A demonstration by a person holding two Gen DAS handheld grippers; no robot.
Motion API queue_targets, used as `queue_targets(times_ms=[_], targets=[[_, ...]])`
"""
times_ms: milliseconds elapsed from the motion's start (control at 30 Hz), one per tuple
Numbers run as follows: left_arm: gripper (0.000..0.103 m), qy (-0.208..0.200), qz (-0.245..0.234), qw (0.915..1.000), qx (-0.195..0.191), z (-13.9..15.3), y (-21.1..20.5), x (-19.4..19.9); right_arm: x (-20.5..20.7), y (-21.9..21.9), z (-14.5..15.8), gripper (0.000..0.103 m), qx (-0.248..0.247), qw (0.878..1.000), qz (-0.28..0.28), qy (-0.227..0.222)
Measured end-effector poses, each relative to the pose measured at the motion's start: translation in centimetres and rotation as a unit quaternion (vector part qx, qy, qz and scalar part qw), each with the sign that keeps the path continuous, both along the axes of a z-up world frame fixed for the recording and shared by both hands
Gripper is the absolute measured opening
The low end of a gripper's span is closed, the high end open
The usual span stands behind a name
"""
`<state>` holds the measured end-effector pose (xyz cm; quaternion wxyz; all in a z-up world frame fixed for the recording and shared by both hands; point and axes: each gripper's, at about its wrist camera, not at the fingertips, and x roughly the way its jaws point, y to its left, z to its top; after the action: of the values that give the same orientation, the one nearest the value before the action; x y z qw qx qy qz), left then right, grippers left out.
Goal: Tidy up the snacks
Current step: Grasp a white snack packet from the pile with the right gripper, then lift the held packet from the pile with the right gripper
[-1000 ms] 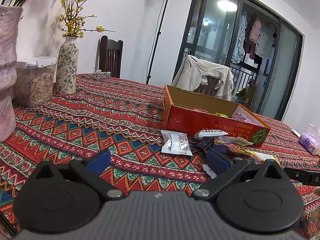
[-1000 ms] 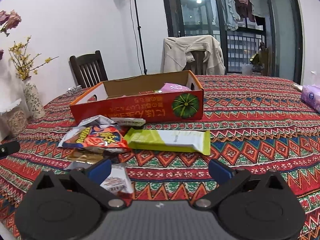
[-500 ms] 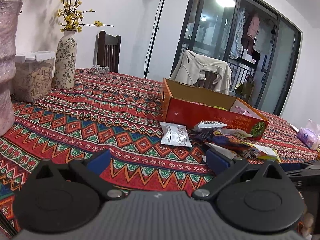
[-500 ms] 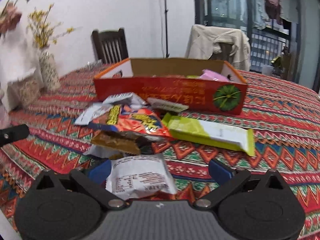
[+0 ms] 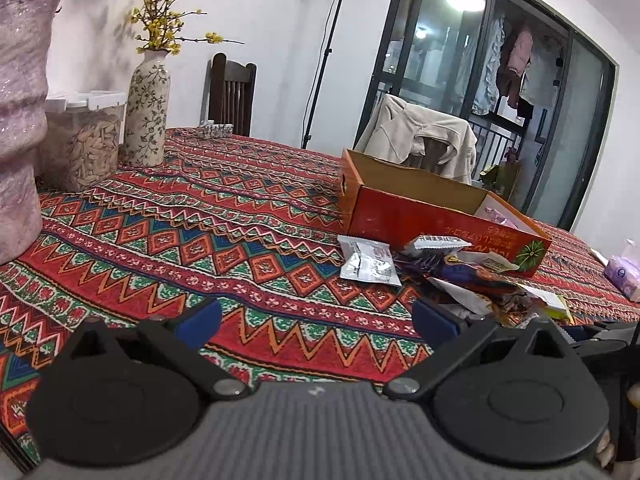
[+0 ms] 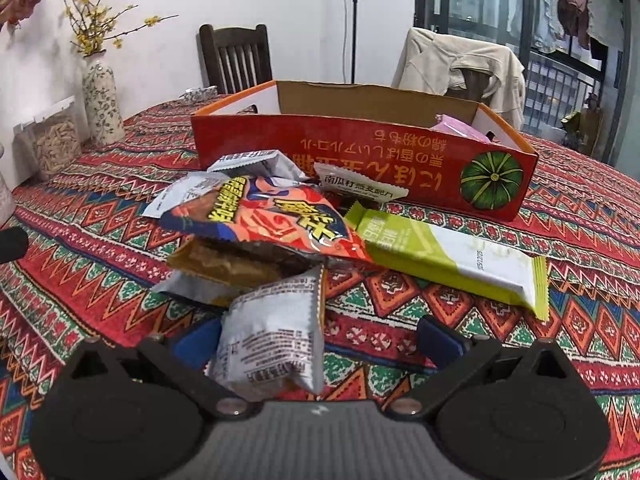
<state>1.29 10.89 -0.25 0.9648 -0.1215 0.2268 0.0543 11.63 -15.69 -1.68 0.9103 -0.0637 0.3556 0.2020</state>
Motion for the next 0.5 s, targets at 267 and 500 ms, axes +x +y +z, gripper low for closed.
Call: queue_targets(times_ms=[267,500], targets=[[0.103,0.0,0.001,1.0,0.008,0.4,-0.8,0.0,-0.1,-0.6,0.2,0.095,0.005,1.0,0.03,0.003],[0.103,0.008,-0.002,0.9999,0.006,0.3,-1.4,0.7,-0.2,-3.0,1.1,0.031,0.029,0.999,0.027,0.005]])
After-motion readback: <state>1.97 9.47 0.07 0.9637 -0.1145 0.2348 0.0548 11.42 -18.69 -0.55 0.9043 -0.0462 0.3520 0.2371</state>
